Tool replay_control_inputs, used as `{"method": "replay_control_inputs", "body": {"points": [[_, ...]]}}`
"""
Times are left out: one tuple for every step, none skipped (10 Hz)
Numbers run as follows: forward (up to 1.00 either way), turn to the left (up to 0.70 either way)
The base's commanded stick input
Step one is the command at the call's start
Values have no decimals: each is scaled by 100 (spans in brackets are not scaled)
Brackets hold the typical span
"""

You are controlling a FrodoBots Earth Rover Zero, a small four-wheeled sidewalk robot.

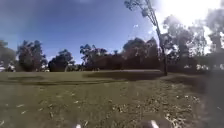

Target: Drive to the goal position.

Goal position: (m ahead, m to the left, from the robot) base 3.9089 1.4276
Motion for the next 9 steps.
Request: {"method": "replay_control_inputs", "body": {"points": [[70, 3], [70, 3], [70, 3], [70, 3], [70, 3], [70, 3], [70, 3], [70, 35], [70, 35]]}}
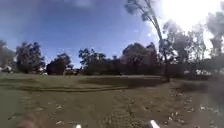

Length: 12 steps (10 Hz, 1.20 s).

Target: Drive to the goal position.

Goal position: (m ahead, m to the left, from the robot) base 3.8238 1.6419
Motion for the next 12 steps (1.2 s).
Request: {"method": "replay_control_inputs", "body": {"points": [[70, 35], [70, 33], [70, 19], [70, 5], [70, 3], [70, 2], [70, 1], [70, 1], [70, 0], [70, 0], [70, 0], [70, 0]]}}
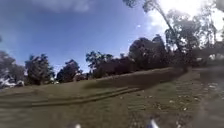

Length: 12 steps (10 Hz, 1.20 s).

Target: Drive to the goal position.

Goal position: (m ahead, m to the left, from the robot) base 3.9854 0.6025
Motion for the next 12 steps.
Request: {"method": "replay_control_inputs", "body": {"points": [[70, 0], [70, 0], [70, 0], [70, 0], [70, 0], [70, 0], [70, 0], [70, 0], [70, 0], [70, 0], [70, 0], [70, 0]]}}
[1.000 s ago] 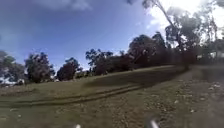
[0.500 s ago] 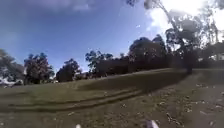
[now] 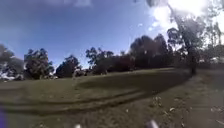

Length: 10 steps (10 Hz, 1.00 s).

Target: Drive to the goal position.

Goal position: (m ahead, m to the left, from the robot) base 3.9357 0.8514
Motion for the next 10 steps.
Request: {"method": "replay_control_inputs", "body": {"points": [[70, 0], [70, 0], [70, 0], [70, 0], [70, 0], [70, 0], [70, 0], [70, 0], [70, 0], [70, 0]]}}
